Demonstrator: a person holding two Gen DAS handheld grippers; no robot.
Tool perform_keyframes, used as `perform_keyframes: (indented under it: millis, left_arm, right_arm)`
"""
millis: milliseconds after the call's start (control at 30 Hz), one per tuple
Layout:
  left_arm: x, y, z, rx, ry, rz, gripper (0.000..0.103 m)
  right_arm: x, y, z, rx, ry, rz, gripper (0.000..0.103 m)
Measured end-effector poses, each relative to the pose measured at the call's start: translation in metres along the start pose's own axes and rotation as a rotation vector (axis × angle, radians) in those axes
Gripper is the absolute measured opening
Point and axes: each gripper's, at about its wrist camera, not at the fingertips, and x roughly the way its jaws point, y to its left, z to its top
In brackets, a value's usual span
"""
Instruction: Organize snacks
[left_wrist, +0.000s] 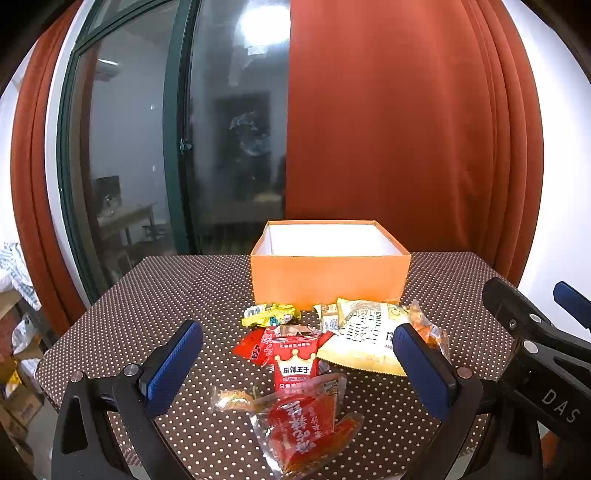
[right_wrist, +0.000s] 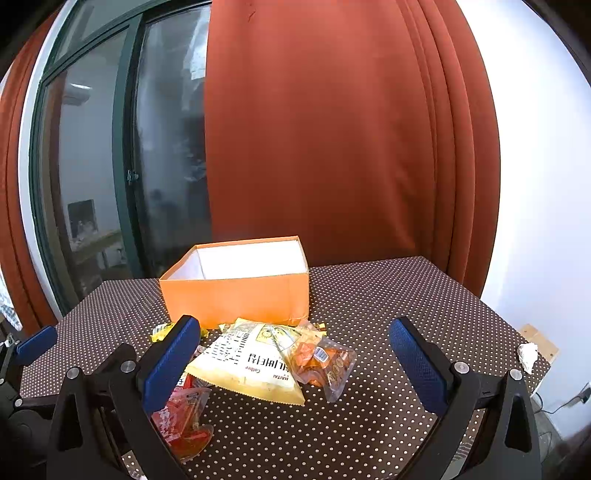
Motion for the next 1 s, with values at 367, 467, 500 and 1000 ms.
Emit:
perform_keyframes:
  millis: [367, 467, 500, 1000]
  left_arm:
    - [-0.0002, -0.0024, 0.0051, 0.009, 0.005, 0.002, 0.103]
    - [-0.0005, -0.0010, 0.0052, 0.003, 0.003, 0.003, 0.103]
    - [-0.0008, -0.0007, 0.0050, 0.000, 0.003, -0.002, 0.103]
    - [-0.0047, -0.0001, 0.0058, -0.009, 0.003, -0.019, 0.102]
  right_arm:
    - [-0.0025, -0.0020, 0.0006, 0.003, 0.001, 0.003, 0.103]
    - [-0.0019, -0.0010, 0.0007, 0.002, 0.003, 0.001, 0.103]
    - [-0.0024, -0.0010, 0.0010, 0.004, 0.003, 0.003, 0.103]
    - [-0.0097, -0.0026, 0.0024, 0.003, -0.003, -0.008, 0.103]
